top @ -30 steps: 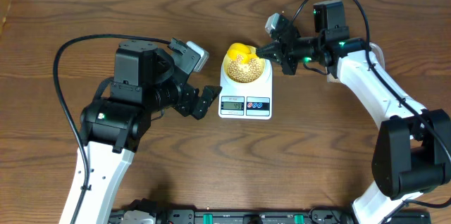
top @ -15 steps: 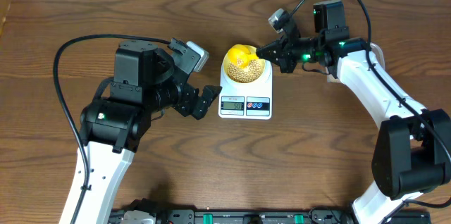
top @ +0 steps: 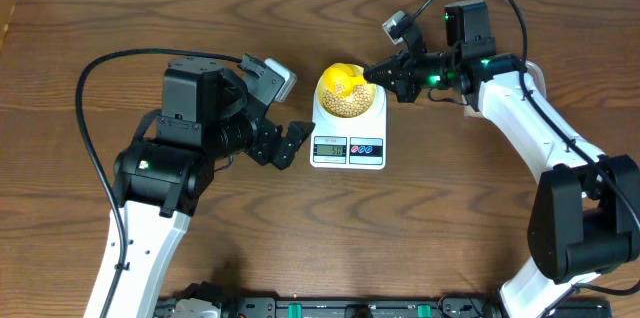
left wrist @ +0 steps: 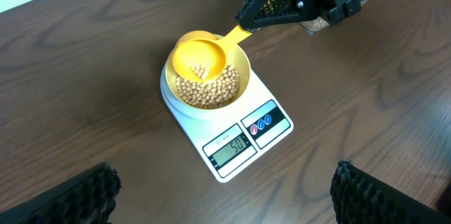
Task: Scoop item into bowl and weigh 50g on scale
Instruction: 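Carry the scoop right over the soybean tub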
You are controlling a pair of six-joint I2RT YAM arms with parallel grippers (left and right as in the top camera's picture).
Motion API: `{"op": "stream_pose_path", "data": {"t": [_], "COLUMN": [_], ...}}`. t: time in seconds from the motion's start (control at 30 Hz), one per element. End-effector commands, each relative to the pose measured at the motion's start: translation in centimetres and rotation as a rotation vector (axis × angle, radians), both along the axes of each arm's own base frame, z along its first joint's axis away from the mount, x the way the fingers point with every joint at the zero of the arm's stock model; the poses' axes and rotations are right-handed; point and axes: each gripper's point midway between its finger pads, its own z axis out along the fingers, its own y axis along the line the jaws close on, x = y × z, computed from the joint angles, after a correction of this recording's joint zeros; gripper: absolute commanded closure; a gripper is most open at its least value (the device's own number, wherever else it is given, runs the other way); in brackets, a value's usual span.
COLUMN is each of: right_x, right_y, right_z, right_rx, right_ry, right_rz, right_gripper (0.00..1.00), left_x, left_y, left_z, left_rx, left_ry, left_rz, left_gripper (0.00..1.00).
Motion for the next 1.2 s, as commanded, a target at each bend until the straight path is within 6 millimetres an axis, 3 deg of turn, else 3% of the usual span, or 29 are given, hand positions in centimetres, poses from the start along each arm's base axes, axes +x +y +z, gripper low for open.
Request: {"op": "stream_pose_path", "data": {"t": [0.0,0.13,0.3,0.47,0.6,0.87,1.03,1.17], "right_x": [0.0,0.0,0.7,1.8,2.6,5.5,5.5,5.4], "right_y": [-0.1,0.0,-0.1,-1.6,-3.5,-10.8,-13.8,-16.4], "right_z": [0.3,0.3,2.1,3.5,4.7,4.5,6.3,6.5], "right_rx": [0.011,0.014,0.112,0.199,0.265,0.188,0.182,0.143], "right_ry": [0.006,0.013,0.059,0.138,0.191,0.164,0.128,0.12], "right_rz": [-0.002,-0.006,-0.033,-0.097,-0.137,-0.405,-0.483,-0.567], "right_gripper": [0.99,0.99,0.99,0.99,0.99,0.98,0.98,0.98], "left_x": [0.0,0.0,0.0,0.0,0.0,0.0,0.0,0.0], "left_y": [0.0,0.0,0.0,0.0,0.0,0.0,0.0,0.0], "left_z": [-0.3,-0.3,-0.3,-0.3,-0.3,-0.3,-0.3,-0.3], "left_rx": [-0.005,-0.004,-0.004,-0.004,-0.005,-0.005,-0.005,-0.004], "left_ry": [0.01,0.01,0.01,0.01,0.01,0.01,0.01,0.01], "left_rz": [0.0,0.0,0.0,0.0,0.0,0.0,0.0,0.0], "left_gripper": [0.02,0.02,0.02,0.02,0.02,0.02,0.02,0.02]}}
